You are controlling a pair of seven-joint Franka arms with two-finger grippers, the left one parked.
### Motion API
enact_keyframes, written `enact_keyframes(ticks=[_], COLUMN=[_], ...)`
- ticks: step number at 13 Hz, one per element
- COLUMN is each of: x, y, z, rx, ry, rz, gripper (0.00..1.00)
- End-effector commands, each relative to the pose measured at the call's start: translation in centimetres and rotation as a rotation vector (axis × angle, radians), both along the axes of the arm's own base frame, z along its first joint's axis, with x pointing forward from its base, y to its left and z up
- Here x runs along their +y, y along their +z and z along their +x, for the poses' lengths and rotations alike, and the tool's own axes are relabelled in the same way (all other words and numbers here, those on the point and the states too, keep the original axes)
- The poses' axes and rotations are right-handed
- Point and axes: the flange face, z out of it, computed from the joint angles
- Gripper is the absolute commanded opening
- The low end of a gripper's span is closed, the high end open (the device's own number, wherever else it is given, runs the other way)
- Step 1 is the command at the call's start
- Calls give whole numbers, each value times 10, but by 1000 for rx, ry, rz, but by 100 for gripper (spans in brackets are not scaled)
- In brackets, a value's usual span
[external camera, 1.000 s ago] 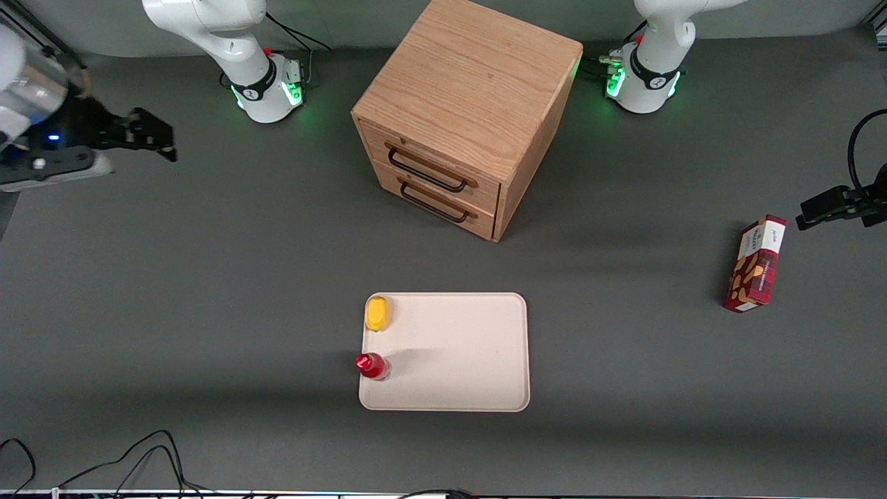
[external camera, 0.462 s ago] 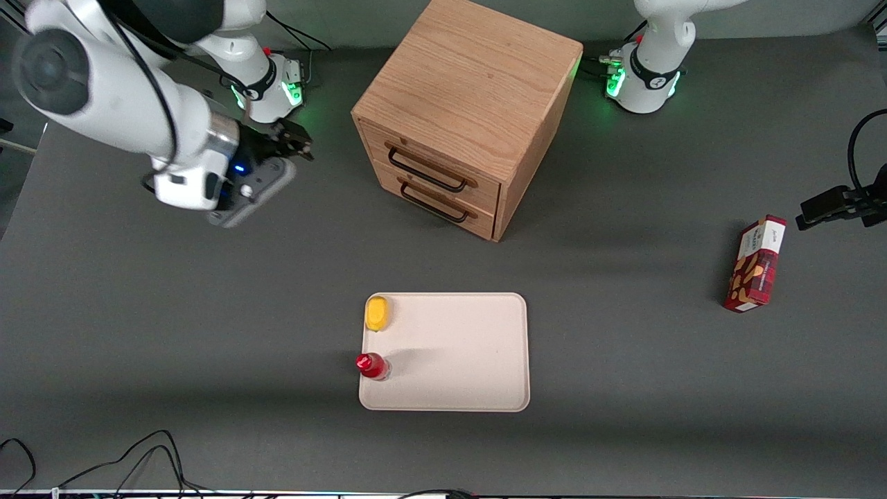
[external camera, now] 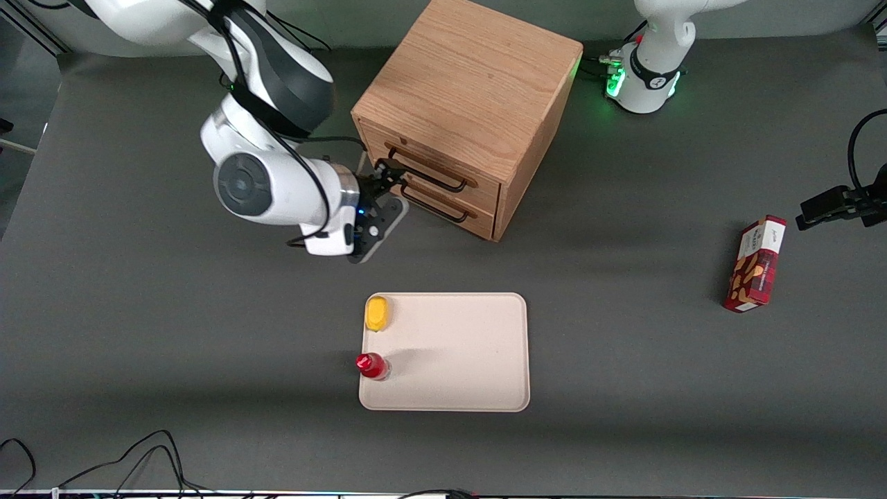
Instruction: Open upper drawer
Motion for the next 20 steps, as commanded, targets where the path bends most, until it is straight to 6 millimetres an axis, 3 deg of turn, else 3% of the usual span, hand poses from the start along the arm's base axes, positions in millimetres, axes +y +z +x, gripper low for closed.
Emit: enact_keyframes(ticks=[1,5,10,15,20], x=[16,26,36,32,18], y=[-21,-51,-56,-58,-68], z=[-11,-31,-50,-41,-1], rx=[21,41,37,-3,-35], ry=[40,87,148,159,125], rz=[24,22,38,49,50], gripper=[100,100,100,100,100])
